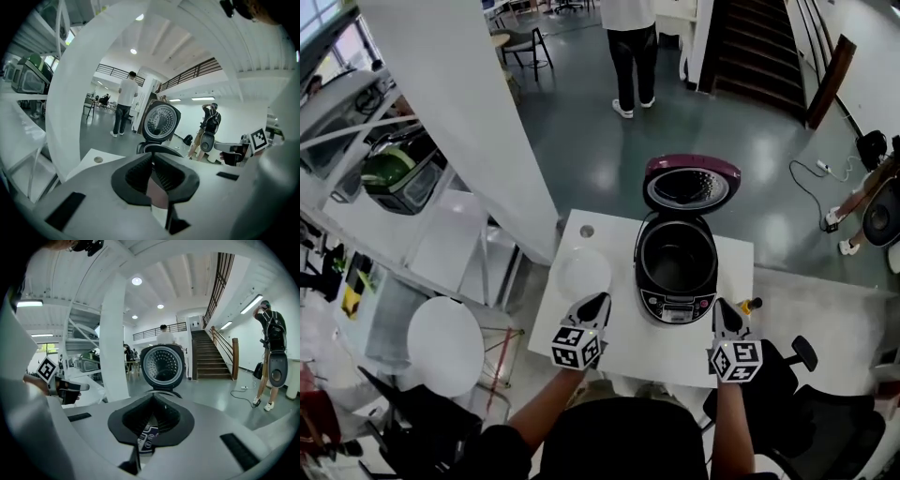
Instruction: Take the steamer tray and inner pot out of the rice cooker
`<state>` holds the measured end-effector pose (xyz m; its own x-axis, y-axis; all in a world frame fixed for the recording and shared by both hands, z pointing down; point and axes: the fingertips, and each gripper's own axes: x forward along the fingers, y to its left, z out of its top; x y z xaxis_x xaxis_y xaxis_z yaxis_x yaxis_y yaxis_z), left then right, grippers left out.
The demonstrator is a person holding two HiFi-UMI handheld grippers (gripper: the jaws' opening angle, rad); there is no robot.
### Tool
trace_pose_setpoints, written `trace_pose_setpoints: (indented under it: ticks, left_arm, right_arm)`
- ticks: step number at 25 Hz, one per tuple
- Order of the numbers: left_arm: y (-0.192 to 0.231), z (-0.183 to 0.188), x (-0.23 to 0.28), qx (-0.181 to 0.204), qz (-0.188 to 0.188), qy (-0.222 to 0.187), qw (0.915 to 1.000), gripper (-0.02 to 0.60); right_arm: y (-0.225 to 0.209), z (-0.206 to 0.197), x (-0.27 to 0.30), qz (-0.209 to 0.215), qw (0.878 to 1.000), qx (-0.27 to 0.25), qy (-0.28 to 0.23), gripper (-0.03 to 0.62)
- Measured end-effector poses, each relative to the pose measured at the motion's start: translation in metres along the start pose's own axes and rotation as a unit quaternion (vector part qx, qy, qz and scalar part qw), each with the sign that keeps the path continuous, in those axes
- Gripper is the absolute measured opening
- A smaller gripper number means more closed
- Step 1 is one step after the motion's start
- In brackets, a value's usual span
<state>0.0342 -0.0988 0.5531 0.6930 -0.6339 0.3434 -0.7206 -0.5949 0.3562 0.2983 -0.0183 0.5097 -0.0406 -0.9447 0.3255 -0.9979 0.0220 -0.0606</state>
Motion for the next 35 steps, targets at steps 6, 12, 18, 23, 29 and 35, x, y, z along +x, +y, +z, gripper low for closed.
trace_pose_setpoints:
  ticks: [6,12,18,23,29,35]
  left_arm:
    - [-0.028,-0.004,0.037,0.005,0.039,0.0,0.9992,0.017]
    - [-0.057,0.001,0.073,0.031,0.068,0.003,0.9972,0.017]
    - [-0.046,0.021,0.102,0.042,0.065,0.022,0.9968,0.017]
    - [-0.03,0.029,0.136,0.04,0.035,0.036,0.998,0.018]
    - [-0.02,0.017,0.179,0.049,0.003,0.071,0.9963,0.02]
    - [-0.008,0.007,0.209,0.05,0.012,0.096,0.994,0.179]
  right_arm:
    - [-0.064,-0.004,0.021,-0.016,1.0,0.007,0.021,0.002]
    - [-0.082,-0.01,0.052,0.05,0.998,-0.002,0.033,0.002]
    - [-0.077,-0.017,0.094,0.064,0.996,0.004,0.063,0.005]
    - [-0.084,-0.027,0.122,0.046,0.994,-0.001,0.096,0.005]
    - [-0.099,-0.044,0.15,0.031,0.99,-0.006,0.141,0.005]
    - [-0.099,-0.063,0.175,0.034,0.982,-0.034,0.182,0.07]
